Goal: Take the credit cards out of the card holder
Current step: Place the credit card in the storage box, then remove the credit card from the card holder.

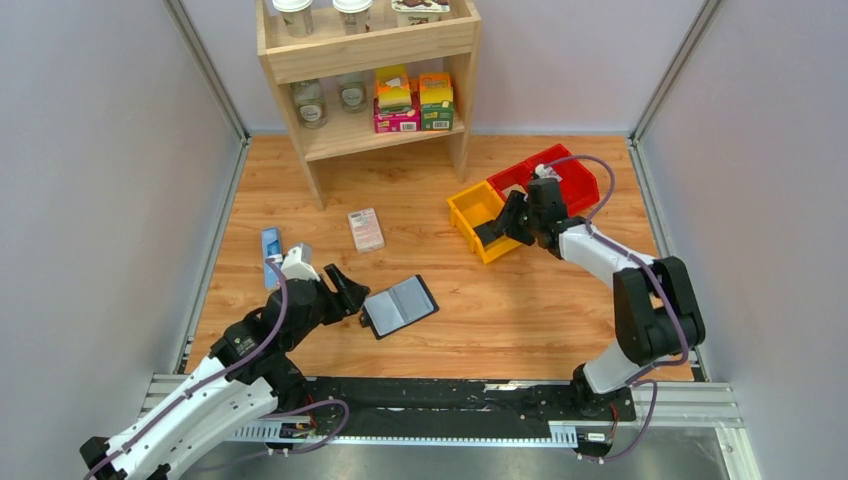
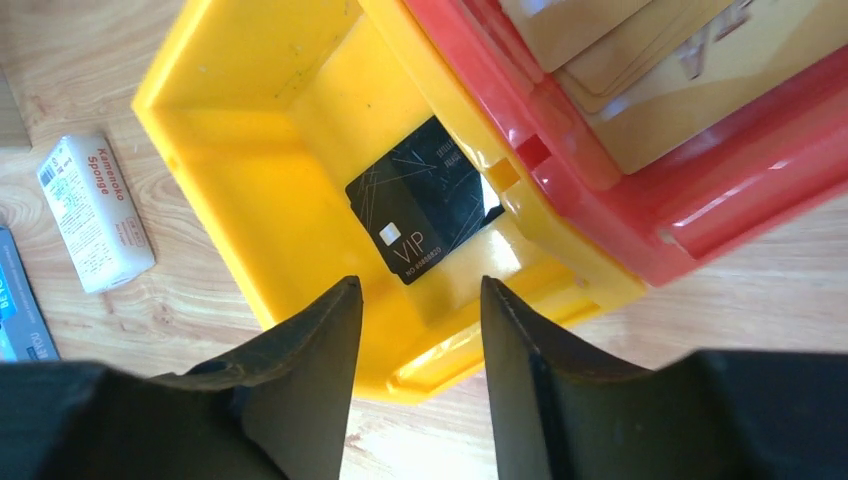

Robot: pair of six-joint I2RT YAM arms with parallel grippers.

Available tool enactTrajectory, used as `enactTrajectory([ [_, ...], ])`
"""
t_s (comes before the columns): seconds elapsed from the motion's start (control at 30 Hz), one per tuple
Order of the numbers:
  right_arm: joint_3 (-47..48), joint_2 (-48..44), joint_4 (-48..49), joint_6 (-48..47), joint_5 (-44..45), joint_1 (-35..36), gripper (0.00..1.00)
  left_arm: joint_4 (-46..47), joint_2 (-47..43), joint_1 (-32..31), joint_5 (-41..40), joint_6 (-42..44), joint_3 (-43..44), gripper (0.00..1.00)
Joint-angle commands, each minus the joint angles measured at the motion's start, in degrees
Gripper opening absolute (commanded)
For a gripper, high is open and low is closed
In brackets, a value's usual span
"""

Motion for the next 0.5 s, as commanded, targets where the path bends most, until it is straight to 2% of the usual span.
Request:
enactTrajectory([
  [0.0, 3.04, -7.53, -4.24, -4.02, 7.09, 1.22, 0.53, 3.39, 1.76, 0.13, 1.87, 0.33, 0.05, 0.74],
  [0.2, 3.13, -14.30, -7.49, -7.53, 12.89, 7.45, 0.61, 6.46, 6.68, 0.22, 4.24, 1.12, -0.30, 0.73],
  [0.47, -0.56, -18.79, -6.44, -7.63, 9.21, 21.94, 0.67, 11.30, 17.75, 0.13, 7.15, 3.49, -0.39, 0.69],
])
